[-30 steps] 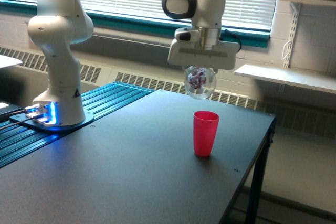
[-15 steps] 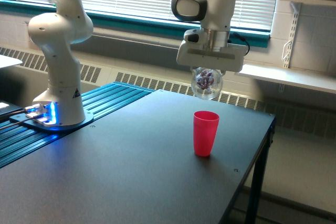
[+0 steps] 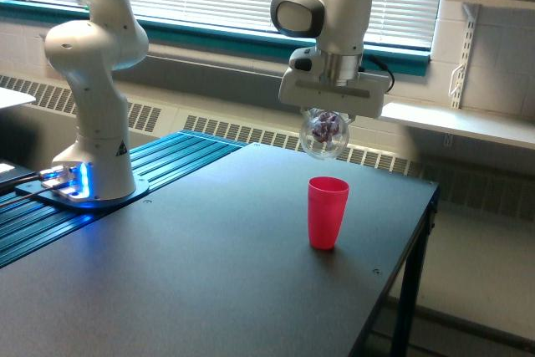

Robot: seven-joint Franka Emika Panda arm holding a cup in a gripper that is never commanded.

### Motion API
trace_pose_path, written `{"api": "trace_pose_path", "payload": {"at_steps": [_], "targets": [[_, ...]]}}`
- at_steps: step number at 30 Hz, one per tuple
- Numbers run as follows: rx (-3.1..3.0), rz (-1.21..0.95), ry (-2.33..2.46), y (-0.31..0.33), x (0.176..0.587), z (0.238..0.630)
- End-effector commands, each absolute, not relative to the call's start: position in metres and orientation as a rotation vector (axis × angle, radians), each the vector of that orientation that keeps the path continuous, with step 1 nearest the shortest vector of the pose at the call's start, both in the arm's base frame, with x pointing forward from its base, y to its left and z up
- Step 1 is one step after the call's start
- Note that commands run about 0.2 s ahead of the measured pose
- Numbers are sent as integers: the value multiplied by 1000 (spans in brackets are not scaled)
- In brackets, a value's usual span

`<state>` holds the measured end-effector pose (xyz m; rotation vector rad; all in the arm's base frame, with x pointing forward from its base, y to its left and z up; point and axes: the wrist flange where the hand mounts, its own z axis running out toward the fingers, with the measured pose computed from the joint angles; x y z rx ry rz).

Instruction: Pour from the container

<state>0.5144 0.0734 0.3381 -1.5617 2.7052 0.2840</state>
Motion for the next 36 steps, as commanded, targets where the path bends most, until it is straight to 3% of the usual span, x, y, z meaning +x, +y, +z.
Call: {"api": "trace_pose_path", "payload": {"at_steps": [1,36], "targets": [[-1557,303,2699,70,517,340],[-1521,456,2575,60,520,340]]}}
